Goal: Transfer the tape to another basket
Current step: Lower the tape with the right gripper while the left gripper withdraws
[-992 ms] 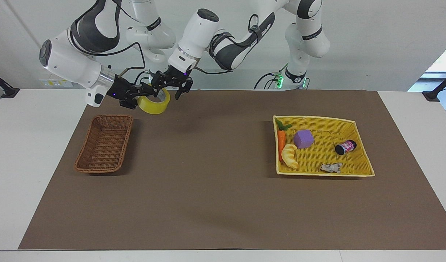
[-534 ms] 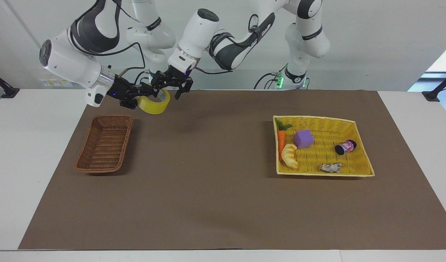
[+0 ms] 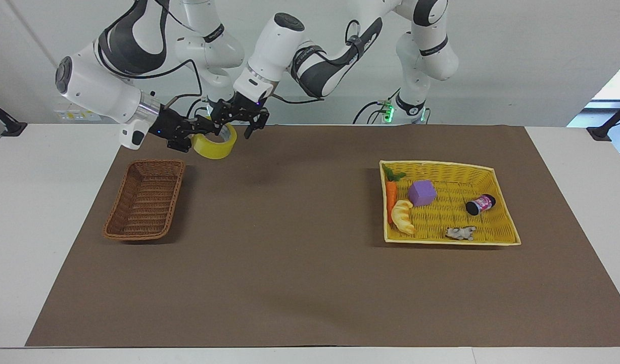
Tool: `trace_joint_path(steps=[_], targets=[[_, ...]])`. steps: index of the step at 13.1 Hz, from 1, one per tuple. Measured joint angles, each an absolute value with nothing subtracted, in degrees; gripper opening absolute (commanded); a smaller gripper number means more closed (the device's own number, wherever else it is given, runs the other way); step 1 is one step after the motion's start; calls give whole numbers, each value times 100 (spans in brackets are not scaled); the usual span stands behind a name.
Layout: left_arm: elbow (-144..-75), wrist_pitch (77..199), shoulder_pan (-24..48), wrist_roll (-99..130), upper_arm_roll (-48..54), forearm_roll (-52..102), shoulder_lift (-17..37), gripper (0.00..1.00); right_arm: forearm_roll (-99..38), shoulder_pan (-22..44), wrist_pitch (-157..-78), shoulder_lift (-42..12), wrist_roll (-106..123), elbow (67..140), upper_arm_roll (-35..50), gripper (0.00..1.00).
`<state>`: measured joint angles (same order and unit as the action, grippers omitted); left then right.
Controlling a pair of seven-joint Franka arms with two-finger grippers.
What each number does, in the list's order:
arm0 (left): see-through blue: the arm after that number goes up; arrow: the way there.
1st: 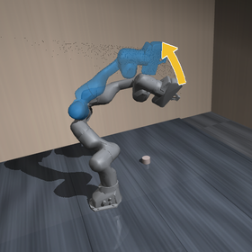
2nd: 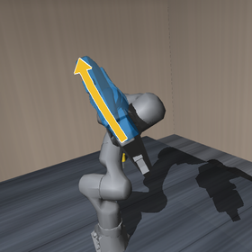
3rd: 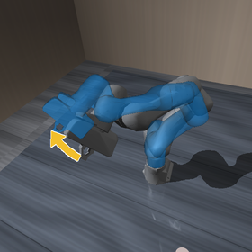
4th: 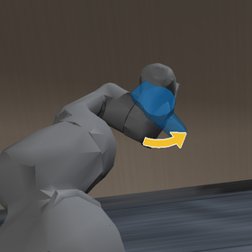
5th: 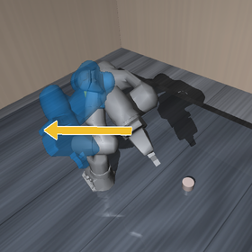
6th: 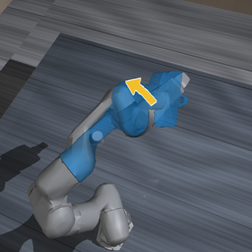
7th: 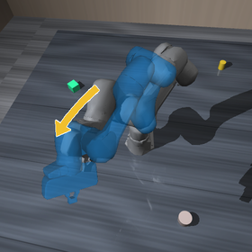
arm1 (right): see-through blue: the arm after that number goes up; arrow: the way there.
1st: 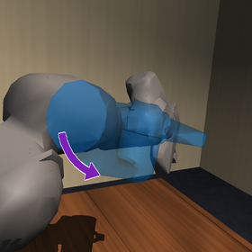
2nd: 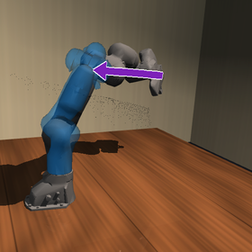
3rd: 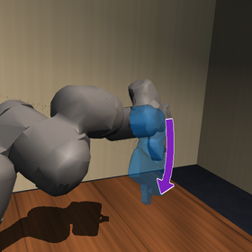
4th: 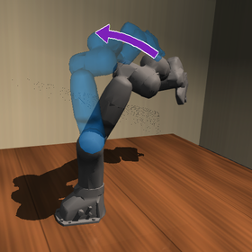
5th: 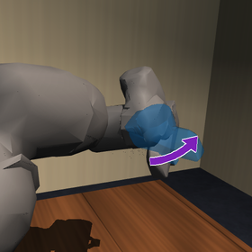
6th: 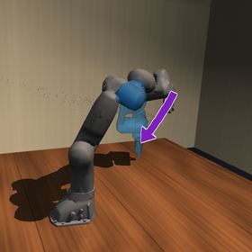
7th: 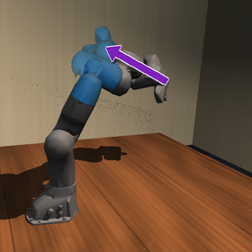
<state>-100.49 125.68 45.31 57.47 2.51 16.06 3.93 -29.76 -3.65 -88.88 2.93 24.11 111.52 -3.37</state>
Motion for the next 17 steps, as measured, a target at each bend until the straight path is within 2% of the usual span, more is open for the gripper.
trace_joint_path(steps=[4, 6, 11, 17], targets=[[-10246, 12566, 4548, 5652, 341, 1606, 346, 100, -2957, -370, -8922, 292, 2411, 11152, -340, 0], [-10253, 12392, 4452, 5417, 286, 1606, 357, 100, -2718, -466, -9232, 273, 2411, 11146, -348, 0], [-10231, 11283, 3136, 3892, 220, 1608, 301, 100, -1296, -837, -10306, 38, 2678, 11136, -366, 0], [-10190, 10576, 1637, 1988, 159, 1543, 171, 100, -1158, -1543, -11162, -823, 3093, 11141, -373, 0]])
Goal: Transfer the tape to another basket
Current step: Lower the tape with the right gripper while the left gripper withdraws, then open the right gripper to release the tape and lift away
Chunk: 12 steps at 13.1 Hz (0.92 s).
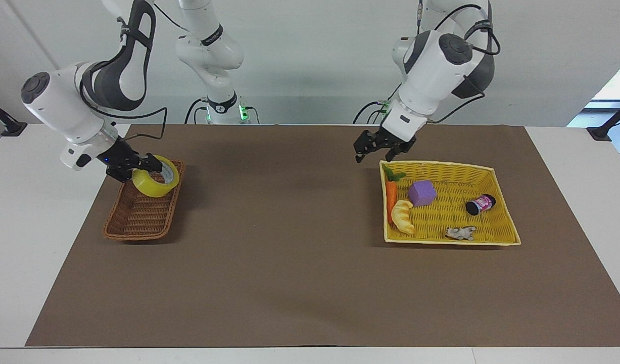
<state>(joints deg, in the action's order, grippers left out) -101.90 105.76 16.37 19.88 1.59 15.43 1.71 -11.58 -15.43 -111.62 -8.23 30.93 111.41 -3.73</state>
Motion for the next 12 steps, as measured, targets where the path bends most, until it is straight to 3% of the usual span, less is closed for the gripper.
trace_joint_path(steps=[7, 8, 9, 10, 11, 12], targets=[[-9687, 9658, 545, 314, 116, 800, 44, 100, -1223, -1816, -11199, -1158, 3168, 11146, -369, 0], [-9575, 9467, 464, 128, 113, 655, 43, 100, -1238, -1842, -11199, -1203, 3169, 11148, -369, 5], [-9443, 9265, 405, -32, 114, 484, 41, 100, -1247, -1859, -11199, -1253, 3169, 11149, -369, 24], [-9326, 9113, 383, -116, 113, 334, 38, 100, -1251, -1865, -11199, -1296, 3170, 11149, -368, 52], [-9216, 8989, 379, -148, 115, 221, 36, 100, -1256, -1865, -11209, -1327, 3171, 11148, -366, 86], [-9104, 8867, 380, -157, 123, 161, 35, 100, -1259, -1865, -11237, -1340, 3171, 11148, -363, 100]])
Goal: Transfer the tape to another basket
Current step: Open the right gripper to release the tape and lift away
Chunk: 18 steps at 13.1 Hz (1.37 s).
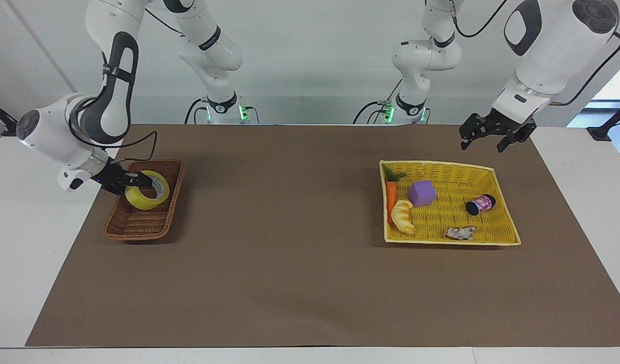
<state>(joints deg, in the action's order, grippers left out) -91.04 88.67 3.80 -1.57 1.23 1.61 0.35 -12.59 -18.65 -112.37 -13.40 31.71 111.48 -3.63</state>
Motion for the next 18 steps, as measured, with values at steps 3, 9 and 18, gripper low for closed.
trace_joint_path(steps=[3, 9, 18], targets=[[-8813, 8565, 379, -162, 128, 106, 33, 100, -1267, -1866, -11245, -1340, 3171, 11133, -362, 100], [-8803, 8512, 367, -162, 128, 105, 35, 100, -1278, -1832, -11196, -1258, 3171, 10642, -266, 100], [-8731, 8467, 366, -162, 142, 105, -373, 100, -537, -568, -10629, -507, 1470, 10199, -188, 100]])
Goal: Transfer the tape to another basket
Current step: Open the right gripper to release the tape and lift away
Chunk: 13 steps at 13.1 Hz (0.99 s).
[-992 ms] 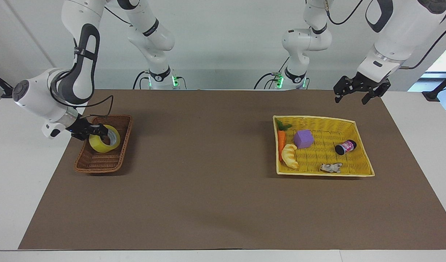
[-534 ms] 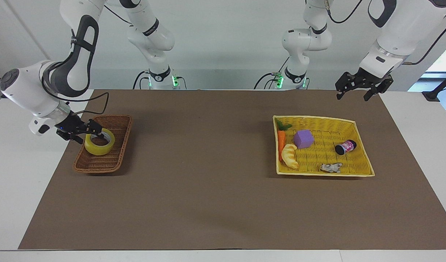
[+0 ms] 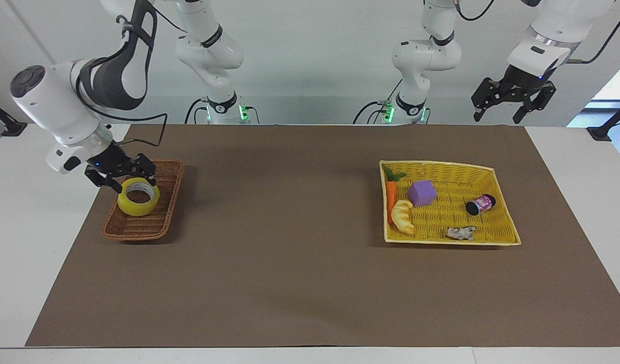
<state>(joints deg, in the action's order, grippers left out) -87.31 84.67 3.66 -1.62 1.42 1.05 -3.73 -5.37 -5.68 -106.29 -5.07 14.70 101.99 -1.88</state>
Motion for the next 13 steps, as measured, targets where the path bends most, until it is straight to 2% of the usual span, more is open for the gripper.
trace_joint_path(steps=[3, 5, 10, 13], targets=[[-8735, 8467, 366, -162, 142, 105, -370, 100, -214, 53, -10429, -235, 461, 10198, -169, 100], [-8735, 8467, 366, -162, 142, 105, -370, 100, -192, 104, -10175, -118, 261, 10099, -178, 100], [-8735, 8467, 366, -162, 142, 105, -370, 100, -191, 42, -8640, 84, -161, 8761, -243, 100], [-8735, 8467, 366, -162, 142, 105, -370, 100, -191, 44, -8113, 231, -269, 8298, -236, 100]])
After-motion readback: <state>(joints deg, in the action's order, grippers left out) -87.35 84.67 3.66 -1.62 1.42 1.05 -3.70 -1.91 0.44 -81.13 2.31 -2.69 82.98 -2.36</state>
